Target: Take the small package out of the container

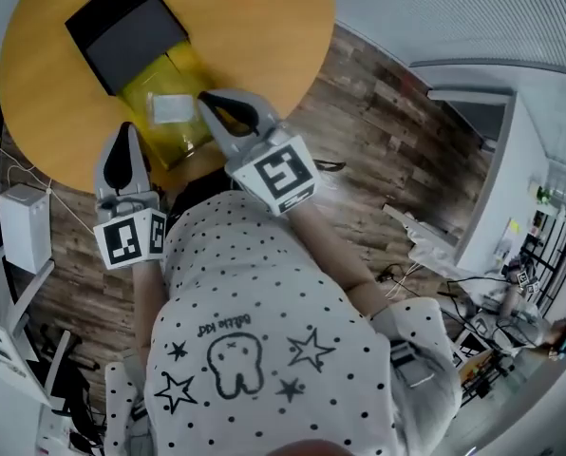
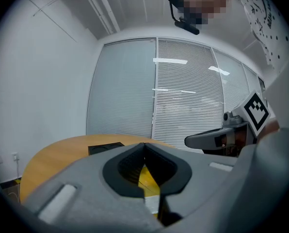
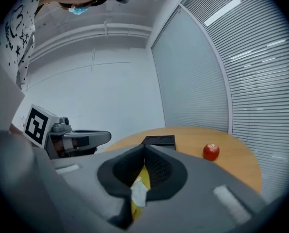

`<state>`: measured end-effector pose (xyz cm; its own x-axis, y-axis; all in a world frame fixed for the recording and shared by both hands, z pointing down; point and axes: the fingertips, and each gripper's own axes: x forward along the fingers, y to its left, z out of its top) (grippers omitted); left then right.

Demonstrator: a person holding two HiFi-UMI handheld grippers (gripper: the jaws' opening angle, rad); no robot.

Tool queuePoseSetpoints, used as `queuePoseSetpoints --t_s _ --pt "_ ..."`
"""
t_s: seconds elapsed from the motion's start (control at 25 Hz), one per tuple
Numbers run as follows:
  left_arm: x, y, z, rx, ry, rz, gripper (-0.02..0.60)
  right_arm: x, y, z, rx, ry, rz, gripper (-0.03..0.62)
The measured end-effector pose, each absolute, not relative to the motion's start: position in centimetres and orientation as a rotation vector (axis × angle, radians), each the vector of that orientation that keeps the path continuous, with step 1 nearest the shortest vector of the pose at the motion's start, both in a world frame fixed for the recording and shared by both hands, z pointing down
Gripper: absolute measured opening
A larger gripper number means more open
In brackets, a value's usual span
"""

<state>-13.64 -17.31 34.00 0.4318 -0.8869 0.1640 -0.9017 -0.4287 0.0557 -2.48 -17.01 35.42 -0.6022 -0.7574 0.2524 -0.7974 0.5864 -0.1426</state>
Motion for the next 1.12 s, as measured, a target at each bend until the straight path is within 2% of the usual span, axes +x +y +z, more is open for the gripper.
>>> queuePoseSetpoints --t_s 0.4,1.12 --pt "-12.5 -17.8 35.1 2.544 -1.597 0.210 0.011 -1.3 -18.0 36.9 1.293 -2.612 0.403 0.005" --pt "-15.1 -18.0 38.8 2.409 -1.658 0.236 0.011 -6.2 -19.4 41.6 1.023 -2.559 0.403 0.005"
